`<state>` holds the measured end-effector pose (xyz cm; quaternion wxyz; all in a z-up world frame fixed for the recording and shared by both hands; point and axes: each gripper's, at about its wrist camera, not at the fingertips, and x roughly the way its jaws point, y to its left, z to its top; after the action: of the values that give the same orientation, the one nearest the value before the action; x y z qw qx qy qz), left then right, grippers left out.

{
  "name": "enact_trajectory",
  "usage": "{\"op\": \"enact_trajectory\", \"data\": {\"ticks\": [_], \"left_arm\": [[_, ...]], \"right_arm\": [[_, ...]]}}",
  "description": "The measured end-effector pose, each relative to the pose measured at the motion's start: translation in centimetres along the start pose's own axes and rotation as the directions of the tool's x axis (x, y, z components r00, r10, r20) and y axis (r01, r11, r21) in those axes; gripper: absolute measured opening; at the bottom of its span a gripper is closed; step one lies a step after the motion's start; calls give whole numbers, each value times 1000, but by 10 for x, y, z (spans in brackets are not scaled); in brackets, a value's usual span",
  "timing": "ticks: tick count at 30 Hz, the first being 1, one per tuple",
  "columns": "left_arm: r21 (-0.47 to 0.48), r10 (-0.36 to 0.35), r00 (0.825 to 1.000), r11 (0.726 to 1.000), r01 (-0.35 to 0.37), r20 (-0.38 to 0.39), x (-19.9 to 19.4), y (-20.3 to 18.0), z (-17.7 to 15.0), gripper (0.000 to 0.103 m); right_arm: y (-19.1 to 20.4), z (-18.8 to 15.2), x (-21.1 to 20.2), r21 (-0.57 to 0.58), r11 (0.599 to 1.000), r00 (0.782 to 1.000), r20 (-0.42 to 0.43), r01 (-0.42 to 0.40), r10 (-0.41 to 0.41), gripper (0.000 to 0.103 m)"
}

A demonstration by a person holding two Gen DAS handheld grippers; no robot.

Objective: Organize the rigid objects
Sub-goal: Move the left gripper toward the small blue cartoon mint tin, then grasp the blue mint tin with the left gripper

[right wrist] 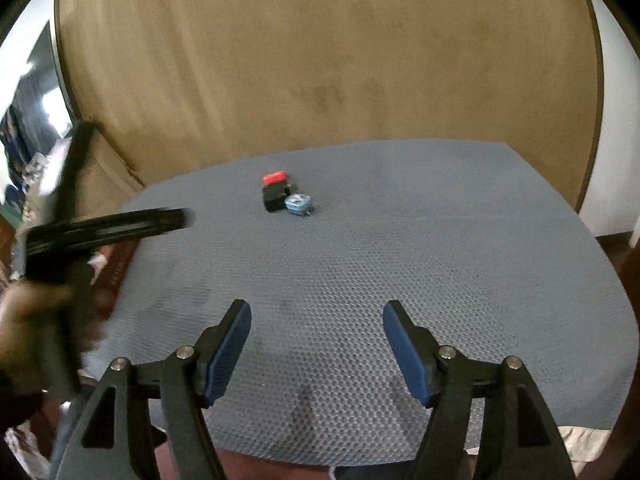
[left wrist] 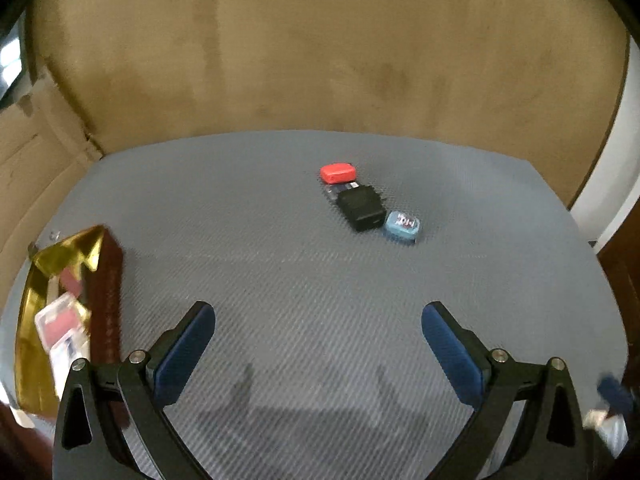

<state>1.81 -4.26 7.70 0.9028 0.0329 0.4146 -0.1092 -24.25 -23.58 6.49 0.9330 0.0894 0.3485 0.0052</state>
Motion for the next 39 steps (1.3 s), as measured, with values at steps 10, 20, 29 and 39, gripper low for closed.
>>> {"op": "enact_trajectory", "data": {"ticks": [10, 20, 29, 39], "left_arm": [[28, -26, 995, 999, 29, -94, 75, -72, 21, 87], [-108, 9, 994, 994, -20, -106, 138, -87, 43, 68], [-126, -44, 991, 992, 28, -126, 135, -78, 38, 39], [-12, -86, 996, 996, 86, 11, 16, -30, -5, 39]], "right_arm": [[-37, 12, -11, 151, 988, 999, -17, -32, 35, 73], [-54, 6, -8, 239, 961, 989, -16, -137, 145, 73], [-49, 7, -1, 214, 962, 982, -44, -169, 182, 73], [-22, 10, 0, 144, 976, 985, -41, -162, 170, 73]]}}
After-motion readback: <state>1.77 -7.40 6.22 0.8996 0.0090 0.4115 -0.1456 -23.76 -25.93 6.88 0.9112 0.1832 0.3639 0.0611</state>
